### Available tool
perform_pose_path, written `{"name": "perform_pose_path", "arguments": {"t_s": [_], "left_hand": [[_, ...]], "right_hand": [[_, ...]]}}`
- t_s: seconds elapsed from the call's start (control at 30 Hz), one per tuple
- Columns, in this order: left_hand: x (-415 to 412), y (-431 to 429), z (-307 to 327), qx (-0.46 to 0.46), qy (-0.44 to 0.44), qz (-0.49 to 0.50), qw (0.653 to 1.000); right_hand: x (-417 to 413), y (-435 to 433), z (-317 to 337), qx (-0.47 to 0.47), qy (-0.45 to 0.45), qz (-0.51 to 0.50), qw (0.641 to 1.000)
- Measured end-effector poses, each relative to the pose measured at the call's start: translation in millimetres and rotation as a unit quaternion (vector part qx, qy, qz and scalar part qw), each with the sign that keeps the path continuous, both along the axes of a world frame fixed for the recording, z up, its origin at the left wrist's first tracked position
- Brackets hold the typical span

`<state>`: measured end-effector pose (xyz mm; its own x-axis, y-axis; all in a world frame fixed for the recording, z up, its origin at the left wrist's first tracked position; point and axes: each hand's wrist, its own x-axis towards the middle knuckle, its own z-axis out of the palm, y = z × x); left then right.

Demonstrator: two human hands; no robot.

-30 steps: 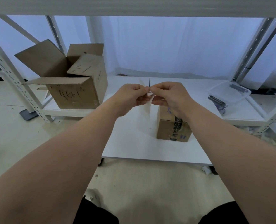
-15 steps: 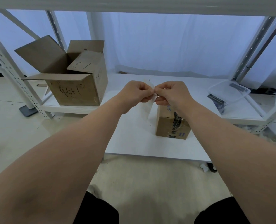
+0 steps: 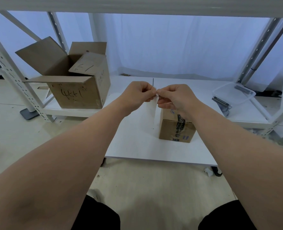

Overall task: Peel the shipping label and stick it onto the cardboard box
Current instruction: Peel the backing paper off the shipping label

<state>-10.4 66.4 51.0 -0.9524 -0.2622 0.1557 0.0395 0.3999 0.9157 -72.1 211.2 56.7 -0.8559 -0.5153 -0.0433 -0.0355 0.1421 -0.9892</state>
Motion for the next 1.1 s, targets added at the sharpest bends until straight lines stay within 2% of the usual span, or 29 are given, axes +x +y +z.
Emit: {"name": "perform_pose_path", "arguments": {"t_s": [0.17,0.43,1.1], "left_hand": [[-0.1,-0.4,1.4,-0.008,0.014,0.018,1.0],[0.4,-0.6,2.9,-0.029,-0.015,-0.003,0.999],[1.6,0.3,3.1,-0.032,0.01,0.004,0.999]], "right_hand": [[1.4,-0.2,1.4,-0.044,-0.044,0.006,0.998],[-0.4,1.5,1.4,-0.048,-0.068,-0.006,0.996],[-4.0,0.2,0.2,-0.051,-0.059,0.0,0.997]]}}
